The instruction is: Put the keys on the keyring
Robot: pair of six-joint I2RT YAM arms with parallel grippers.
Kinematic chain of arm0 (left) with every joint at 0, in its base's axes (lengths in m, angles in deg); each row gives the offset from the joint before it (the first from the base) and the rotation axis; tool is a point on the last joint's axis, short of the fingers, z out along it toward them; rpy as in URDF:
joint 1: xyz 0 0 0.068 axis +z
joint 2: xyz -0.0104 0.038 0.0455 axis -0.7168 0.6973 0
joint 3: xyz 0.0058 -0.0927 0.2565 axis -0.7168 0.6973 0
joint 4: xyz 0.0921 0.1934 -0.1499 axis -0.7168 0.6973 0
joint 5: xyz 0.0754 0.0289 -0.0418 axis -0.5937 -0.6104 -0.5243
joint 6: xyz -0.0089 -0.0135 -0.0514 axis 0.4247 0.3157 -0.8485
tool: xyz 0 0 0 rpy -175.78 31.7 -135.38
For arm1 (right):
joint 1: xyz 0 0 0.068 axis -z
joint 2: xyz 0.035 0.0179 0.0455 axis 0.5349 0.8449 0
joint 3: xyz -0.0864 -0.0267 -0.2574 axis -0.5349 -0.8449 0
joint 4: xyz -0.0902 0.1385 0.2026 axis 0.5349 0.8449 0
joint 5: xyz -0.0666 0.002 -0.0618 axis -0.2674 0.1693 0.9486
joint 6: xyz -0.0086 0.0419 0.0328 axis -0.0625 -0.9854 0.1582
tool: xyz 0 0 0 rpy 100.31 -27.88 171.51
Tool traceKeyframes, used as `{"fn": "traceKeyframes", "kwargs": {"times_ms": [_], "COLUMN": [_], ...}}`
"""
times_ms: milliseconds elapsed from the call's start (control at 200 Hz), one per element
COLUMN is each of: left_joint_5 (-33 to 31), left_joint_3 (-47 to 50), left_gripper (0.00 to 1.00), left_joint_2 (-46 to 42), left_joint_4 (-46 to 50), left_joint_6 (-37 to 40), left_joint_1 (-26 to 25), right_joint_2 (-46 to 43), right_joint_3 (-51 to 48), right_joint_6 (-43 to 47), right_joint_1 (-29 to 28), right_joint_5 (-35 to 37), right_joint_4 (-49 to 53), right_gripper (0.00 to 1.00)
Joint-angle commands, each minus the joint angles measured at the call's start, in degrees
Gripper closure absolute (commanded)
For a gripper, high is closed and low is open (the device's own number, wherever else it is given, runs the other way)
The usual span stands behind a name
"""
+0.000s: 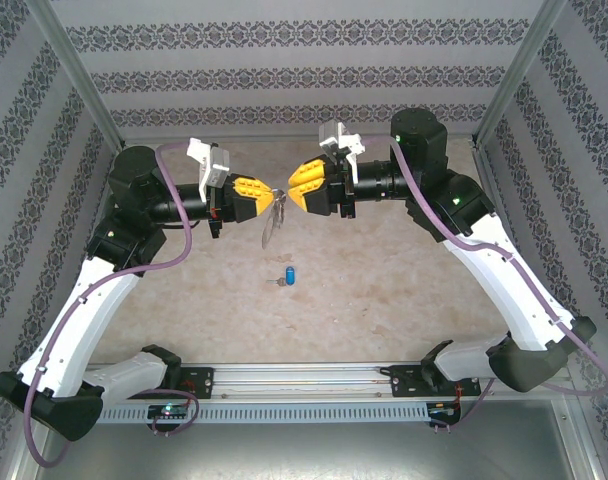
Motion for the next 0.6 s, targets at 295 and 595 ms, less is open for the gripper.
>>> {"fn": "traceKeyframes", "kwargs": {"times_ms": [295,595], "left_joint_5": [1.38,1.64], "left_joint_3": [4.11,4.46], "left_gripper": [1.00,1.00], "left_joint_2": [-0.04,-0.26], "left_joint_4": [-22.00,-22.60], "left_joint_6": [-13.88,-14.20], "left_joint_1": [-0.08,-0.04], "right_joint_2": [-0.27,1.80], "right_joint_3": [0.35,1.56], "right_joint_6": [-1.41,-2.29], "right_joint_1": [-1.12,-1.30], "right_joint_5": [-3.32,-3.50], "right_joint_4": [-3.21,-4.17], "right_gripper": [0.73,0.73]}}
